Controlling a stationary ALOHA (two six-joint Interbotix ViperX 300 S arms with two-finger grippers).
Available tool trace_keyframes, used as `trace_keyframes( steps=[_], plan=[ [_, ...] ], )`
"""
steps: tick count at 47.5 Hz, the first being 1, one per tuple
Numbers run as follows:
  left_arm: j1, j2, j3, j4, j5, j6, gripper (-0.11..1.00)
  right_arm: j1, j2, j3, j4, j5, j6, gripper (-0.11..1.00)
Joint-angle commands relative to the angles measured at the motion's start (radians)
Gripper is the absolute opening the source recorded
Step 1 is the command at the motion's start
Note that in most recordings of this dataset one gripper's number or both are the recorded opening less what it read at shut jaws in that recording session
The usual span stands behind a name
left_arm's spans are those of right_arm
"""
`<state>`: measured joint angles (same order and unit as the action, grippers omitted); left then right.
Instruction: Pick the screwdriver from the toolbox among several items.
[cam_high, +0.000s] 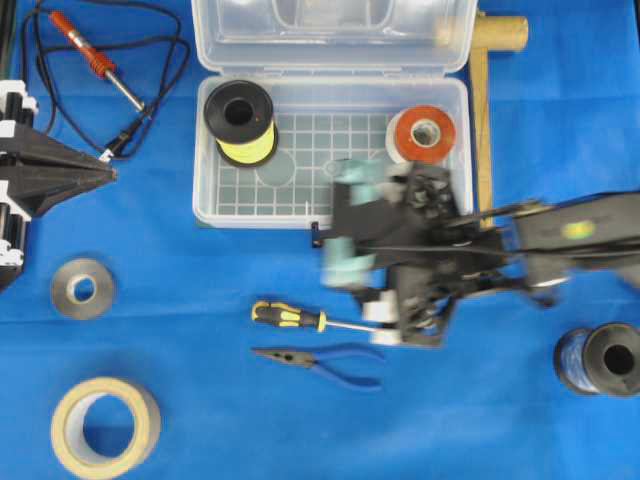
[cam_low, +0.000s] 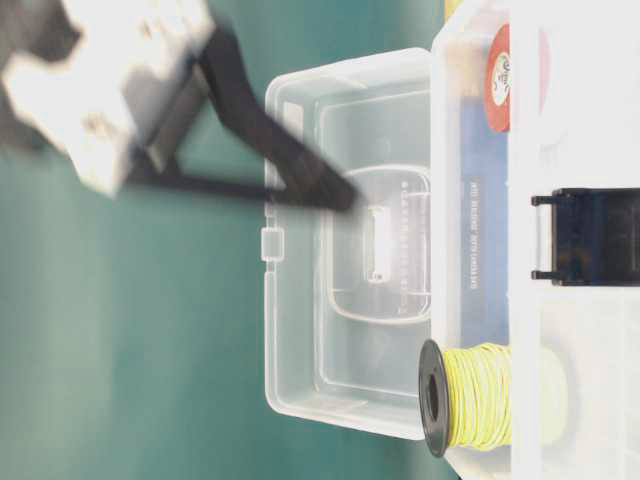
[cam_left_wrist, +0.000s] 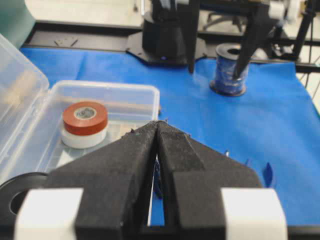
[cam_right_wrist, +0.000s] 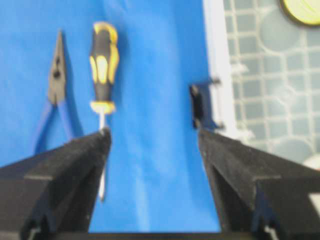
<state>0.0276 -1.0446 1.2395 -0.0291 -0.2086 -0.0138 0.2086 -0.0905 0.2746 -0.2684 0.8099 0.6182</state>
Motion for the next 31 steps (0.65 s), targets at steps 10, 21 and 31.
trace_keyframes(
  steps=[10,21,31],
  plan=[
    [-0.011,-0.006,-0.015,-0.002,-0.003,-0.002,0.0,0.009,-0.402,0.402,-0.021,-0.336,0.009,0.85],
    [-0.011,-0.008,-0.015,-0.002,-0.006,-0.002,0.0,0.009,-0.647,0.692,-0.077,-0.515,0.009,0.84],
    [-0.015,-0.006,-0.014,-0.002,-0.008,0.0,0.0,0.0,-0.755,0.838,-0.126,-0.592,0.009,0.84]
  ],
)
